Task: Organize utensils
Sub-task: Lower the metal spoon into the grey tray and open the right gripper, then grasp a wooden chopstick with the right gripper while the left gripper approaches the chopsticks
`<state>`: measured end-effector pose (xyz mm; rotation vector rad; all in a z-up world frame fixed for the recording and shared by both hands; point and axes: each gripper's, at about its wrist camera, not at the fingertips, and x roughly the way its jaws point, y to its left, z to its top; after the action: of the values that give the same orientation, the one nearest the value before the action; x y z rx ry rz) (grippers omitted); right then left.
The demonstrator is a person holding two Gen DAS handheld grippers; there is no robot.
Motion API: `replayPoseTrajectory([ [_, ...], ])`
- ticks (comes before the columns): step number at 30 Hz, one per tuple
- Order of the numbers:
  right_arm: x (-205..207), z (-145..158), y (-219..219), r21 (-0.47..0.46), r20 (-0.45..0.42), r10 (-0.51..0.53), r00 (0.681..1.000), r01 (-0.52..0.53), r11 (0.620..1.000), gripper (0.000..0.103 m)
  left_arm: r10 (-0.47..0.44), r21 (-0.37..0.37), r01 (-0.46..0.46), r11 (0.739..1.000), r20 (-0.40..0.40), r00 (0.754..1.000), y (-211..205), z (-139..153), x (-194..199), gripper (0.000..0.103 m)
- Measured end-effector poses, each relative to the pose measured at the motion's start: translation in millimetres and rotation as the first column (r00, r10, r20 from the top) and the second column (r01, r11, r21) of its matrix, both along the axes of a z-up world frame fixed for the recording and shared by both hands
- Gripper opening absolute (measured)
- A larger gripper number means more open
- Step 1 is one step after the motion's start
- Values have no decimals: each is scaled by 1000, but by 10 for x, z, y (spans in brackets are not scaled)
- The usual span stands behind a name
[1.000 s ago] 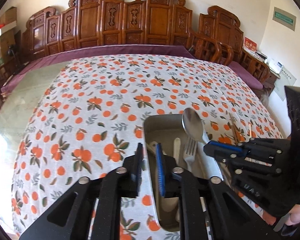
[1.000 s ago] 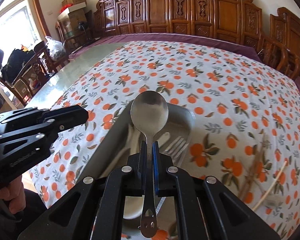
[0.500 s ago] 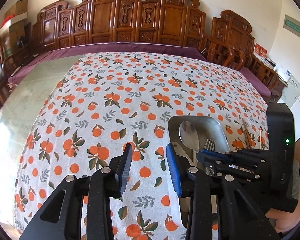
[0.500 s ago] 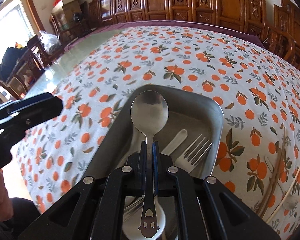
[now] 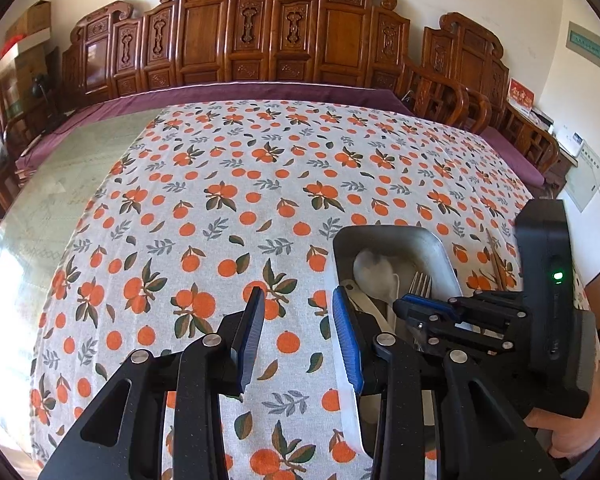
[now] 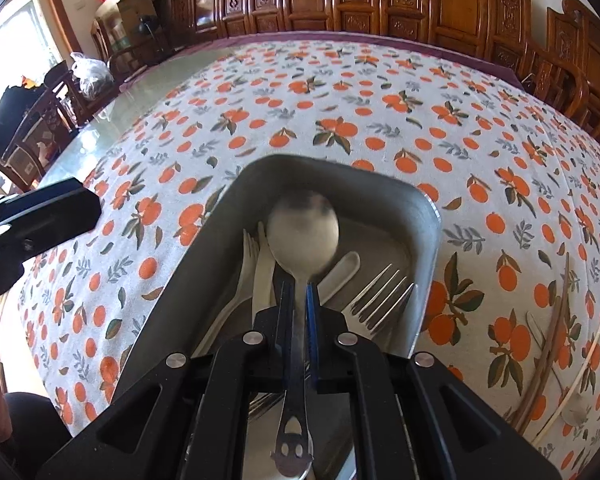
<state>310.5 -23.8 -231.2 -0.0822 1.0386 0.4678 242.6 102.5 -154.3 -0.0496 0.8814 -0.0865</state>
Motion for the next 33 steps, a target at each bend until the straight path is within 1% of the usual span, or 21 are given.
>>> replayPoseTrajectory([
  [3,-22,78,-60,21,13,-2,1000,2,1000,9,-6,4,6,1000,-1,1000,-33,-7,3,33],
  [7,-116,287,-240,54,68,-3,998,0,999,9,-25,3,25,1000,1,1000,-139,-8,2,34],
  [9,-172,389,-383,52,101,-14,995,9,999,9,-39,4,39,999,5,999,-204,-3,-2,37],
  [11,-240,483,-591,54,132,-24,991,17,998,9,-55,4,55,998,12,998,-300,5,-13,46],
  [13,-286,529,-791,39,152,-39,988,33,999,9,-76,3,76,997,14,997,-399,6,-19,47],
  [15,-330,537,-1047,19,166,-63,984,60,998,9,-94,0,94,996,13,995,-499,0,-18,52],
  [16,-354,533,-1173,5,172,-76,982,76,997,9,-104,-1,104,995,16,994,-559,-3,-21,67],
  [17,-376,520,-1301,-9,178,-90,980,93,996,9,-110,-1,110,994,20,994,-605,-1,-22,75],
  [23,-431,346,-1904,-63,174,-175,969,188,980,9,-155,-13,156,988,27,988,-933,-3,-48,76],
  [26,-479,213,-2114,-91,173,-205,963,223,971,27,-181,-2,181,983,30,983,-1108,-23,-79,76],
  [30,-461,37,-2262,-104,156,-233,960,251,963,28,-220,4,220,975,28,975,-1333,-61,-133,76],
  [33,-417,-87,-2319,-96,135,-258,957,272,958,28,-239,5,239,971,30,971,-1465,-85,-178,76],
])
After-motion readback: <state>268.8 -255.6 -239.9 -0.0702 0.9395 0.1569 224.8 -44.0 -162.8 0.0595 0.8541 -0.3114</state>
